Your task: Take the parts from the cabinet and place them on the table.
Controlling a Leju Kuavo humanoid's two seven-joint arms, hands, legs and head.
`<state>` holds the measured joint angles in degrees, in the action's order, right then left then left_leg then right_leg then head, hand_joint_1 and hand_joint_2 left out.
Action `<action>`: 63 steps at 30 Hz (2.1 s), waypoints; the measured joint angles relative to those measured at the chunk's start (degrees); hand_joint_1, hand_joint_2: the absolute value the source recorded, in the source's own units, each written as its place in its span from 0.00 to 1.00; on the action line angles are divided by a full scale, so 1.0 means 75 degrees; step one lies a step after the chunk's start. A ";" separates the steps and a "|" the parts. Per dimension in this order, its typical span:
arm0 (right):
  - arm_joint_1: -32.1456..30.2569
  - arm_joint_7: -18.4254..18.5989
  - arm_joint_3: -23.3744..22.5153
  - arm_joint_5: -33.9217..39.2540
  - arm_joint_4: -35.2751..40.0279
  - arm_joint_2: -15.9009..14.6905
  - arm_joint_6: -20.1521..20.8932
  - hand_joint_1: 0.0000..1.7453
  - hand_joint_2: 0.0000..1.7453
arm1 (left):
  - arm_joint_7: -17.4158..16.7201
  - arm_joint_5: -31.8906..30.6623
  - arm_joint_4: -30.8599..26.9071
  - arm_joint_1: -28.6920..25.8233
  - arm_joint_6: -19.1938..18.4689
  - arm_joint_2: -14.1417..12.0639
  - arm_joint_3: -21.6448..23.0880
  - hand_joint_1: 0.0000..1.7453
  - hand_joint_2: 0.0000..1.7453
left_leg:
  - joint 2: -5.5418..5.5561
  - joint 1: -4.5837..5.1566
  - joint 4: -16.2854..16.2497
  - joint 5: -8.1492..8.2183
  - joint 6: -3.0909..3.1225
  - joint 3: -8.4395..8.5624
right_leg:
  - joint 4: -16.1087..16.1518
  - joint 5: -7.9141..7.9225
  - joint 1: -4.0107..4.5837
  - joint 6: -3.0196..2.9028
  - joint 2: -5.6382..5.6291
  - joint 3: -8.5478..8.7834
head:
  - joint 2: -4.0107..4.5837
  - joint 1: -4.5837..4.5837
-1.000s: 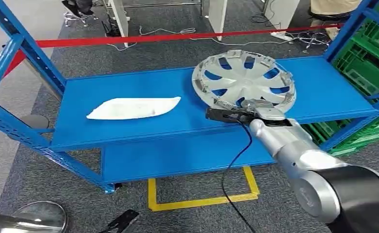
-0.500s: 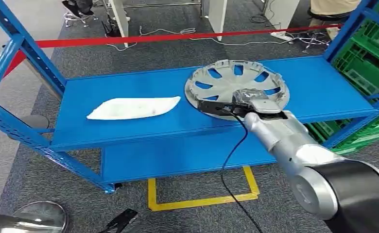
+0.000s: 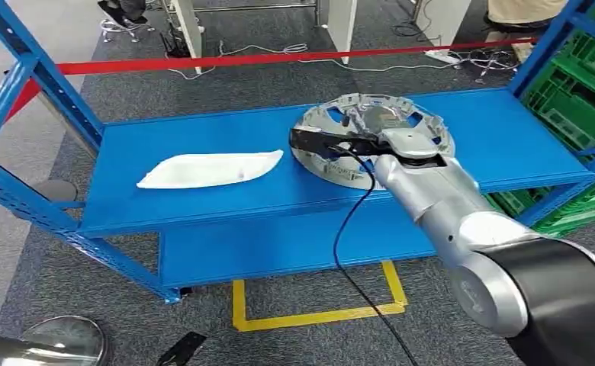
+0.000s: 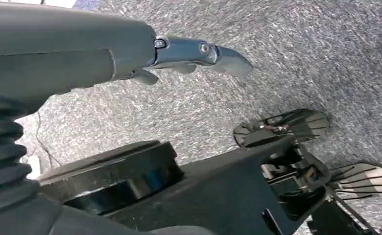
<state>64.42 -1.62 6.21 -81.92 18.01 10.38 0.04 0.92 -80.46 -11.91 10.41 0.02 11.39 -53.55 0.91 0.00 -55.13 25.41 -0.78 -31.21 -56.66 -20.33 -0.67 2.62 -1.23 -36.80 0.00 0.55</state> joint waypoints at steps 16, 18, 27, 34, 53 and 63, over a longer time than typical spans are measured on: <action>-0.0231 0.0452 0.0370 -0.0035 -0.0055 0.0038 0.0222 0.00 0.00 | -0.0096 -0.0225 0.0000 0.0040 -0.0090 0.0003 0.0009 0.00 1.00 | -0.0001 0.0001 0.0000 0.0000 0.0000 0.0001 | 0.0000 0.0000 0.0000 0.0000 -0.0004 -0.0001 | 0.0000 0.0003; -0.0393 0.0533 0.0411 -0.0040 -0.0076 0.0038 0.0216 0.00 0.00 | -0.0119 -0.0294 0.0000 0.0051 0.0029 0.0006 0.0017 0.00 0.00 | -0.0001 0.0001 0.0000 0.0000 0.0000 0.0001 | 0.0000 0.0000 0.0000 0.0000 -0.0006 -0.0002 | 0.0000 0.0003; -0.0684 0.0967 0.0621 -0.0174 -0.0210 0.0032 0.0748 0.00 1.00 | -0.0236 -0.0414 0.0000 0.0070 0.0030 -0.0029 0.0032 0.00 0.00 | -0.0003 0.0001 0.0000 0.0000 0.0000 0.0002 | 0.0001 0.0000 0.0000 0.0000 -0.0008 -0.0004 | 0.0000 0.0003; -0.1163 0.1367 0.0734 -0.0218 -0.0303 -0.0047 0.1075 0.00 1.00 | -0.0271 -0.0481 0.0000 0.0086 -0.0157 0.0018 0.0035 0.00 0.00 | -0.0003 0.0002 0.0000 0.0002 0.0001 0.0001 | 0.0002 0.0000 0.0000 0.0000 -0.0009 -0.0004 | 0.0000 0.0003; -0.1359 0.1964 0.0743 -0.0198 -0.0396 -0.0248 0.1957 0.00 1.00 | -0.0353 -0.0647 0.0000 0.0107 -0.0256 0.0073 0.0079 0.00 0.00 | -0.0003 0.0004 -0.0001 0.0002 0.0001 0.0002 | 0.0004 0.0000 0.0000 0.0000 -0.0008 -0.0005 | 0.0000 0.0003; -0.1495 0.2069 0.0758 -0.0189 -0.0420 -0.0490 0.2457 1.00 1.00 | -0.0408 -0.0790 0.0000 0.0189 -0.0367 0.0105 0.0233 0.00 0.00 | -0.0003 0.0004 0.0000 0.0011 0.0008 0.0045 | 0.0011 -0.0007 0.0000 0.0005 -0.0007 0.0041 | 0.0000 0.0005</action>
<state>53.21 13.90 11.89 -83.34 14.86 6.71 18.47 -2.14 -86.38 -11.91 11.82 -2.73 12.17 -51.80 0.89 0.03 -55.13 25.50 -0.72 -30.87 -56.58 -20.38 -0.66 2.65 -1.28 -36.50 0.00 0.59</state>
